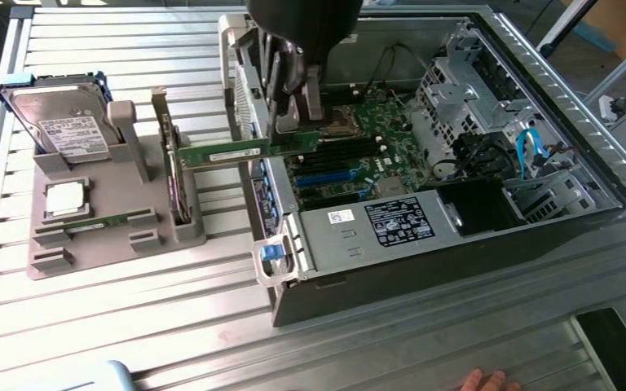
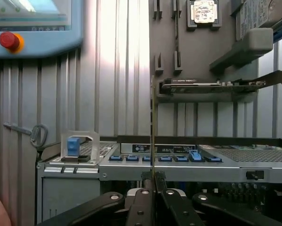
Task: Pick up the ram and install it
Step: 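Pick up the ram and move it above insertion slot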
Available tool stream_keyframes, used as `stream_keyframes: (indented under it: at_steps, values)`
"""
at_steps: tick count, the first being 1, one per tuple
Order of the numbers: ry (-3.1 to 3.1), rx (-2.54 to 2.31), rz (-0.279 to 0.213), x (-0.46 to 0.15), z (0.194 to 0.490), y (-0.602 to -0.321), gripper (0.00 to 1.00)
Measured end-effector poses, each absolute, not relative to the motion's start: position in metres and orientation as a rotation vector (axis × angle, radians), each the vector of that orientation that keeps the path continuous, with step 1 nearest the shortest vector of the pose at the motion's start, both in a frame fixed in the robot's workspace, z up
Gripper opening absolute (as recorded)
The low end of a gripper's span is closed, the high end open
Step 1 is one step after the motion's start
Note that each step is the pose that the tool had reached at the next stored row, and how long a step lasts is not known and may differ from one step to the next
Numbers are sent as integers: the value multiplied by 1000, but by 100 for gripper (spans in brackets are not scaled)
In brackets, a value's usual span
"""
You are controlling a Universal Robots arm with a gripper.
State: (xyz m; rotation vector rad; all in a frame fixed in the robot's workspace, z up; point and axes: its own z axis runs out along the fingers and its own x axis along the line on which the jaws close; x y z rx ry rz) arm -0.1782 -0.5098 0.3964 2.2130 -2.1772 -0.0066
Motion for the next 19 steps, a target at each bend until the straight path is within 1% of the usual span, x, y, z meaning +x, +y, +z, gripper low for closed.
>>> stream_keyframes:
  at_steps: [19]
  values:
    - [-2177, 2213, -7, -108, 396, -515, 12]
